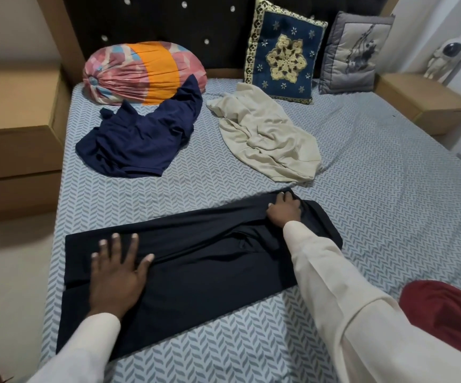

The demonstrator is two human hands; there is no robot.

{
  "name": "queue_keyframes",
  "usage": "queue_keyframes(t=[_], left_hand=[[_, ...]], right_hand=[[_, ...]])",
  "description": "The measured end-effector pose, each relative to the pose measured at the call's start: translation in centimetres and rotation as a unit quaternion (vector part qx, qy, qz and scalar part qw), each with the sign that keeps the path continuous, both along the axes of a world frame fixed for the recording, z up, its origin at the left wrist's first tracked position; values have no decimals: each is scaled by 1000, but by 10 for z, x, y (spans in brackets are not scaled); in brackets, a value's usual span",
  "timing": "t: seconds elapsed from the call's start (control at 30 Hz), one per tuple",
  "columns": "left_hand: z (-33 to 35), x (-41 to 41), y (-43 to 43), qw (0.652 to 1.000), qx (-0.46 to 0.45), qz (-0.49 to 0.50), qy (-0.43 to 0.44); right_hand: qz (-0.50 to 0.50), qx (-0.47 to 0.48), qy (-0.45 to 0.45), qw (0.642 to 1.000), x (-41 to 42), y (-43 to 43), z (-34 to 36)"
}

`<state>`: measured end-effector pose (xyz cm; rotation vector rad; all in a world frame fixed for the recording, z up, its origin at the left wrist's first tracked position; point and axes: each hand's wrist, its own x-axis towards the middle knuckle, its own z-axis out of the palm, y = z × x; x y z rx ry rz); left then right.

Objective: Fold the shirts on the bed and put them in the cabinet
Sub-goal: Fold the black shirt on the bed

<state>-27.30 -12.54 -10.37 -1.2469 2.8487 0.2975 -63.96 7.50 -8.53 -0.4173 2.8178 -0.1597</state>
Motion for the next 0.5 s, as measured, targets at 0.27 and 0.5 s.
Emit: queue_keyframes(t=[0.27, 0.5], left_hand=[[-4, 24, -25, 1000, -6, -5, -17], [-2, 68, 3, 997, -40, 43, 51]], right_hand=[[138, -59, 2, 989, -6, 36, 23], [59, -190, 197, 960, 105, 114, -15]])
